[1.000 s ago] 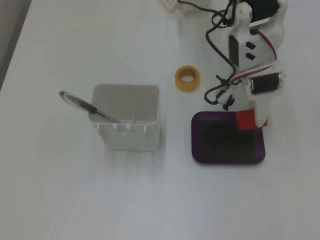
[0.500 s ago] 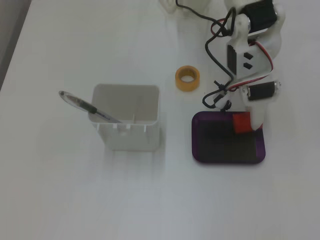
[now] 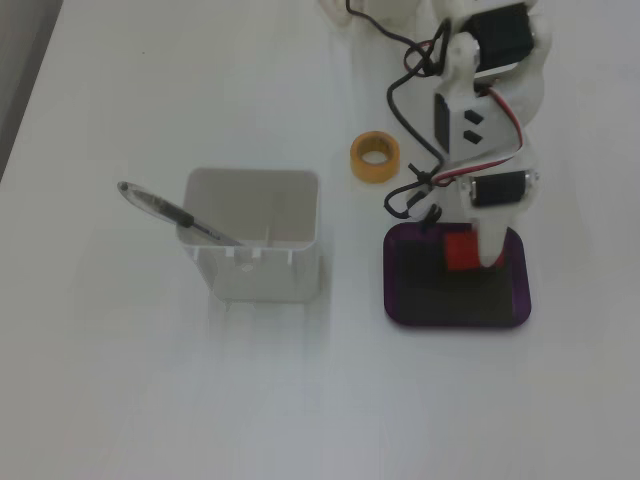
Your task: Pick up the red cube and place it in the box.
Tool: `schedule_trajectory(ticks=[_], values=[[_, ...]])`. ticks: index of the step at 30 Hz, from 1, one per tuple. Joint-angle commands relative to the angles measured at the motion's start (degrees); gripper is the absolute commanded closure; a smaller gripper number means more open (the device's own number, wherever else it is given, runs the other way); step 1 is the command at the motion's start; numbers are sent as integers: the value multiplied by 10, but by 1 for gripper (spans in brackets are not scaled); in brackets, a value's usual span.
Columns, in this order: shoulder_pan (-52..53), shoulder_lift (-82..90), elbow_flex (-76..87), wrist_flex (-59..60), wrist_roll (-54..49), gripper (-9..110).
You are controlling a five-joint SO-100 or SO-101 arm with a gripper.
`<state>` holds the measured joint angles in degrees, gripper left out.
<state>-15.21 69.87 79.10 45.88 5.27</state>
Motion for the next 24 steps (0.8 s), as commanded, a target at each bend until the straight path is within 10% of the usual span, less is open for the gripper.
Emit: schedule_trajectory(ticks=[1, 24], values=[[6, 6, -27, -6, -1, 99], [4, 62, -95, 134, 5, 78]])
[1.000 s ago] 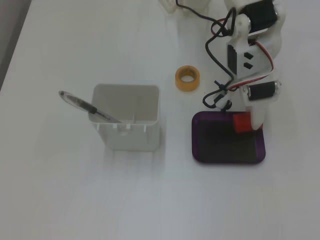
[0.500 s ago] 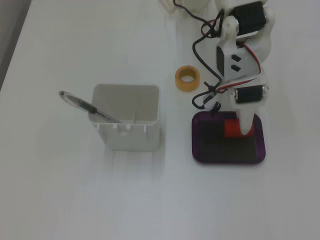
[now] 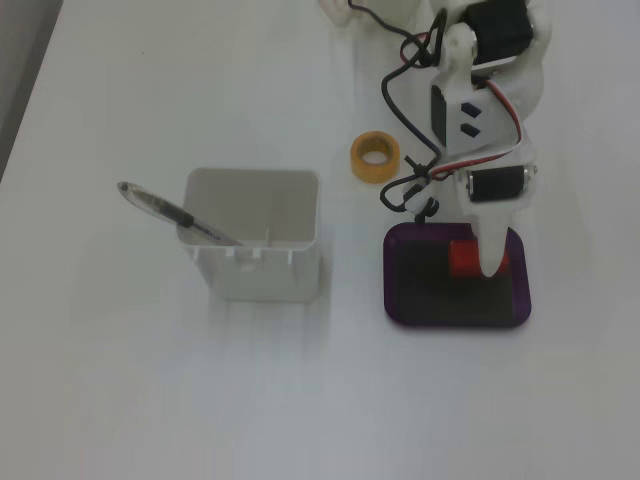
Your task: Pick up the red cube and place it in the box.
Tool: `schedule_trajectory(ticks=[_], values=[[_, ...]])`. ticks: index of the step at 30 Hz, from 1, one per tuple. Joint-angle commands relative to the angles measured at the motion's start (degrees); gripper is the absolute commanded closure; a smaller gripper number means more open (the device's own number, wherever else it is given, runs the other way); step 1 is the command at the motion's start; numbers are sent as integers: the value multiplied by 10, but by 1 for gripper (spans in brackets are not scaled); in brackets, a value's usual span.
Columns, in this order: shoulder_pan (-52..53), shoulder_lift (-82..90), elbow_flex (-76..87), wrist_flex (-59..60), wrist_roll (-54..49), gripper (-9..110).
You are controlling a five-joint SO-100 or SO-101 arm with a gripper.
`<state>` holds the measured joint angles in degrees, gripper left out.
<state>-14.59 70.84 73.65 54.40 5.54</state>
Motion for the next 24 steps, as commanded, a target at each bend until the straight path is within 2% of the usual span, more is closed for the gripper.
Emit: schedule_trajectory(ticks=[1, 12, 17, 24], values=[[-2, 62, -47, 74, 3, 77], [-2, 257, -58, 261, -3, 77], [4, 377, 18, 308, -4, 77], [55, 577, 211, 305, -4, 77]])
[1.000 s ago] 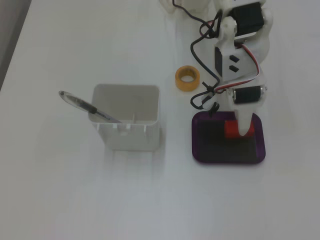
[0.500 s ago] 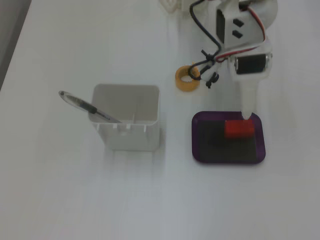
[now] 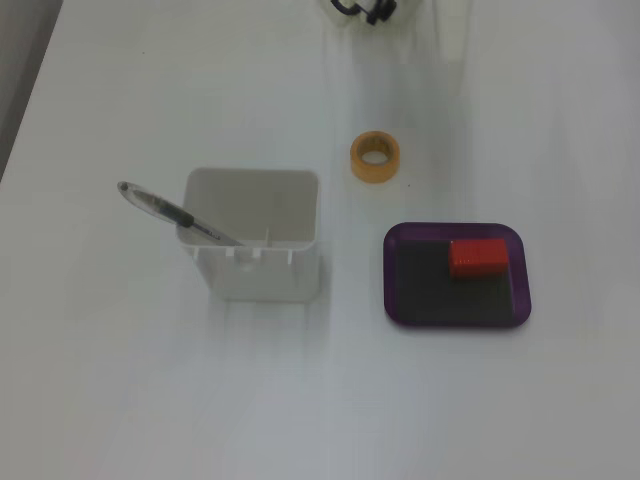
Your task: Pick up the red cube and place it in the box.
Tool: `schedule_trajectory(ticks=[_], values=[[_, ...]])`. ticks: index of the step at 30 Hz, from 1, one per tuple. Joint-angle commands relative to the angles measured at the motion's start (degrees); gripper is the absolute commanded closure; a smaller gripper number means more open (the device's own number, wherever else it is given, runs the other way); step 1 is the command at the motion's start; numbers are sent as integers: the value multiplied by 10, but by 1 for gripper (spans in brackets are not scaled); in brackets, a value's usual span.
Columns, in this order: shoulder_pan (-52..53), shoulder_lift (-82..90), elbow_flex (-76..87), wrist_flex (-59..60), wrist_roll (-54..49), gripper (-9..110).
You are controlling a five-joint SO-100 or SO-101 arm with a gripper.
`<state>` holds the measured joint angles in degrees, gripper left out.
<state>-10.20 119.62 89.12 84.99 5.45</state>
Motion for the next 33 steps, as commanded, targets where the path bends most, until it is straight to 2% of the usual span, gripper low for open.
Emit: schedule_trajectory(ticks=[1, 11, 20, 24, 33], values=[[21, 120, 85, -3, -4, 77], [131, 438, 440, -141, -54, 77], [139, 708, 693, -169, -54, 77], [140, 785, 747, -162, -53, 77], [134, 776, 824, -169, -25, 78]])
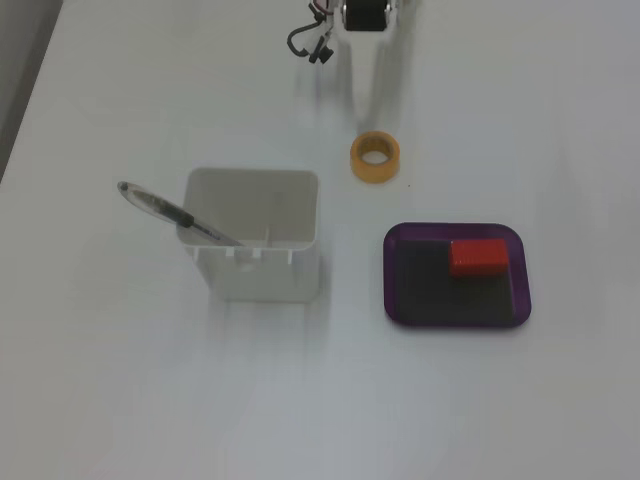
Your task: Pick up the red cube and place it in the box.
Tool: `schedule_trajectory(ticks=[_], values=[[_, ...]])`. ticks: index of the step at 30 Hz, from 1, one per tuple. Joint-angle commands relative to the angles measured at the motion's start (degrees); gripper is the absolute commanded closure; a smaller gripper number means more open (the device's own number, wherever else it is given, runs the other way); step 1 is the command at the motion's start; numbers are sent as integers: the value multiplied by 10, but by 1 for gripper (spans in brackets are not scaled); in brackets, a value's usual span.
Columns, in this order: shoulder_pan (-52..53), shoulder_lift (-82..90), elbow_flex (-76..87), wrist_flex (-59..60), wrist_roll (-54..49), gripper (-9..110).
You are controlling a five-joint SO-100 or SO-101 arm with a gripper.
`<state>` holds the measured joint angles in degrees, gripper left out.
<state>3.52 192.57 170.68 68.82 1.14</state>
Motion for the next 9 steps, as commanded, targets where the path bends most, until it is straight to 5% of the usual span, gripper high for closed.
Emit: schedule_trajectory(ticks=[1, 7, 9], values=[[-4, 47, 9, -7, 24, 80], [-4, 47, 14, -7, 24, 103], [-4, 47, 14, -7, 25, 100]])
